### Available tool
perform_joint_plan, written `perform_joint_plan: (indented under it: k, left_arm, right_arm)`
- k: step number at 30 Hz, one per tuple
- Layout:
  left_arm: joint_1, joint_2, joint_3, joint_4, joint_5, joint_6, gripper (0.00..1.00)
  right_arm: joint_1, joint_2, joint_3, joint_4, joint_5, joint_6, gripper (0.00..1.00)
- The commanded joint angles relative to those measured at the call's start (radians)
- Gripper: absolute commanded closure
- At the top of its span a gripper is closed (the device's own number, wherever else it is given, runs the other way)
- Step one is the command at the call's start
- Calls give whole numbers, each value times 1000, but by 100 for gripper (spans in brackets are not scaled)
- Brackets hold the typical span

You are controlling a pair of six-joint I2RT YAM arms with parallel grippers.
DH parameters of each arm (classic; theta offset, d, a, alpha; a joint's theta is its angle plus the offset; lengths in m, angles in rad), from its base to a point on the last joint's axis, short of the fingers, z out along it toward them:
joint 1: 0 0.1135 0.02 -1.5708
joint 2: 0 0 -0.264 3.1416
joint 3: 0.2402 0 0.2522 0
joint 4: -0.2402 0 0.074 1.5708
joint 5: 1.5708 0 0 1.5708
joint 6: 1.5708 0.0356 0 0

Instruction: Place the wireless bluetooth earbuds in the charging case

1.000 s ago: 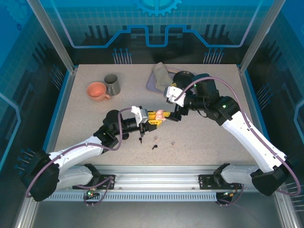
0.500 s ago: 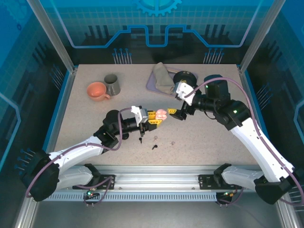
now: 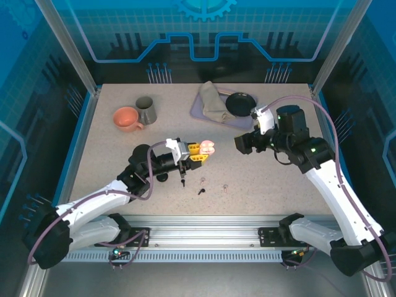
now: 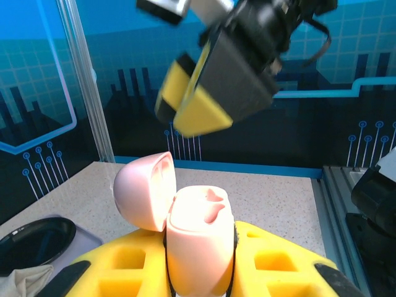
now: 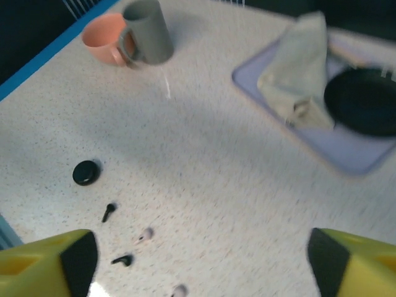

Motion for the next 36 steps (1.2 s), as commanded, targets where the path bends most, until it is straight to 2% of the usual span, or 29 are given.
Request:
perform_joint_plan:
  k: [1, 5, 9, 15, 24, 36]
  left_arm:
    - [-5, -37, 8, -13, -18, 34, 100]
    - [-5, -56, 7, -17, -22, 38, 100]
    - [-6, -77, 7, -22, -22, 39, 100]
    - [-6, -130, 11, -61, -11, 51, 100]
    - [-5, -223, 30, -177, -19, 81, 100]
    - [-5, -254, 12, -174, -15, 92, 100]
  right_arm:
    - [-17, 44, -54, -87, -26, 243, 16]
    - [0, 119, -135, -89, -118, 372, 22]
    - [86, 174, -198, -71, -52, 452, 25]
    - [186, 272, -276, 145, -74, 655, 31]
    - [343, 510, -113, 140, 39, 818, 39]
    - [437, 724, -21, 129, 23, 890, 46]
